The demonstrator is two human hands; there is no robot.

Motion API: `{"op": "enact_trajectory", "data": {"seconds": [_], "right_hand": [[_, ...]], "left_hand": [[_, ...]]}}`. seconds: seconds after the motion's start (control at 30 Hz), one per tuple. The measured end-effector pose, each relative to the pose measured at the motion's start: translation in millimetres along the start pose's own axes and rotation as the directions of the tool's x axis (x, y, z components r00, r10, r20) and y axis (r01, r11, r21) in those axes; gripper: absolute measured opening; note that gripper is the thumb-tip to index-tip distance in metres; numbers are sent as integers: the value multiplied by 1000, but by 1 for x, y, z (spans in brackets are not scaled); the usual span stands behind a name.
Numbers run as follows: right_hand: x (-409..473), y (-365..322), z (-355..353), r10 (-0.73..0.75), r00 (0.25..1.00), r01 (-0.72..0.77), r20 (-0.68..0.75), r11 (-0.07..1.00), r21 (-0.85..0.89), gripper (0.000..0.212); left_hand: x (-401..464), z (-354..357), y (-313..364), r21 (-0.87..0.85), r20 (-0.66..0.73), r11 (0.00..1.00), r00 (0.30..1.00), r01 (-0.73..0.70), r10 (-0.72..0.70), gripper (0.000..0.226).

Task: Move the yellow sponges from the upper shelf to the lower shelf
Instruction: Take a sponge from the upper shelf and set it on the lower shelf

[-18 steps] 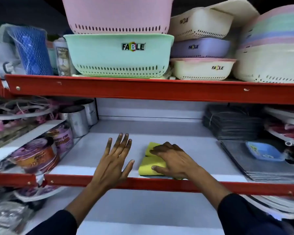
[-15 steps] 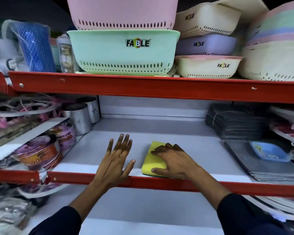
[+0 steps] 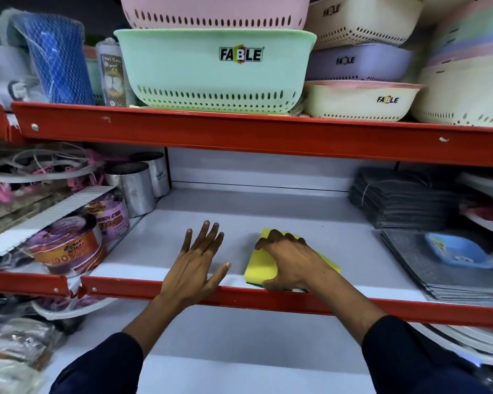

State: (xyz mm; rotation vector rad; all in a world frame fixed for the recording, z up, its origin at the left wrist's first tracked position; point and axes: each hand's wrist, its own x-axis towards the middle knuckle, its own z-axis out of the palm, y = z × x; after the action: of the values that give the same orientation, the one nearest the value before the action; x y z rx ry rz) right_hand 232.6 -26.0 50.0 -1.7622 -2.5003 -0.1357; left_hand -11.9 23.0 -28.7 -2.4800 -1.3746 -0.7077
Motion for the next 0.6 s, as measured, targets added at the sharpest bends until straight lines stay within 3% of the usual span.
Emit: {"op": "enact_trajectory", "data": {"seconds": [0.27,0.47,0.6], "right_hand": [[-6,7,-9,91,991,-87,-94,995,49,97],[-18,3,-6,170,967,-155,-189,984,89,88],[-30,-3,-5,243,932,-169,-268,948,271,77]], "left_hand": [[-1,0,0,1,27,1000,1000,9,-9,76],[-1,-3,1,8,77,1000,997,27,-28,79],[-1,-2,2,-4,79,1000,996,30,-30,80]]}}
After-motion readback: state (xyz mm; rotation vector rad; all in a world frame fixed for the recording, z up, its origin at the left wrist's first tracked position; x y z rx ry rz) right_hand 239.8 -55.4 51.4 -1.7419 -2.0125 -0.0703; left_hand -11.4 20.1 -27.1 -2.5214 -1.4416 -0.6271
